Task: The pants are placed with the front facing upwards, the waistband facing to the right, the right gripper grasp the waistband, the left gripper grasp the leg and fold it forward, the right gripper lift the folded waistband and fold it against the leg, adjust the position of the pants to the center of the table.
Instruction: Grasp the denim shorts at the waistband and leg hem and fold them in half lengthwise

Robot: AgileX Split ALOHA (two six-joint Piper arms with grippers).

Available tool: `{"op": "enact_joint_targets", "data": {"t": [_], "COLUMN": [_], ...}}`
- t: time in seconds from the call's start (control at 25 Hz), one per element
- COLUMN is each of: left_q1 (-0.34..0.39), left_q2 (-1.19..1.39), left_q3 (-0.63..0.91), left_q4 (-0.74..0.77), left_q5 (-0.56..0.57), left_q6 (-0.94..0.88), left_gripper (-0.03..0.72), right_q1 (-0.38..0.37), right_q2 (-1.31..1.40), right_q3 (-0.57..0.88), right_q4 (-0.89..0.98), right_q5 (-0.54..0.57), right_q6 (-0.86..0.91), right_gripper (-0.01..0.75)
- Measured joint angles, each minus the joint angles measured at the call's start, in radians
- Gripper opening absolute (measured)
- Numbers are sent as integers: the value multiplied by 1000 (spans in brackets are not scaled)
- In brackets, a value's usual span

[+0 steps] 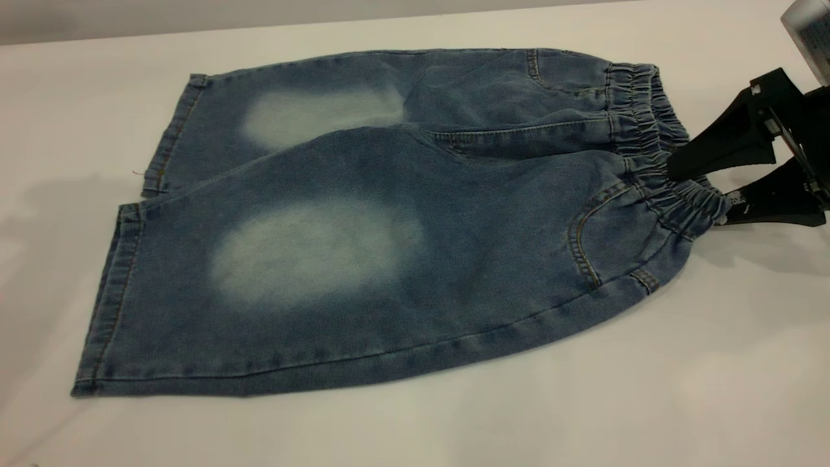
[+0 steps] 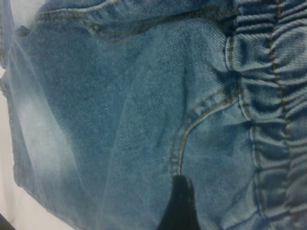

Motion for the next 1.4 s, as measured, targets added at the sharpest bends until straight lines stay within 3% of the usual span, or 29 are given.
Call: {"op": "enact_joint_targets", "data": {"t": [0.92,1.12,1.4], "left_q1": [0,0,0], "left_q2": [0,0,0], "left_q3": [0,0,0], "left_q4": [-18,-18,-18], "left_q5": [-2,-1,11], "left_q6": [0,0,0], "left_gripper": [451,451,451], "right_q1": [54,60,60], "right_q2": [0,0,0], "right_q3": [0,0,0], "right_q4": [23,18,18], "right_q5": [-50,-58,-59], "right_q6": [-20,-19,-17], "right_gripper": [516,386,94]}}
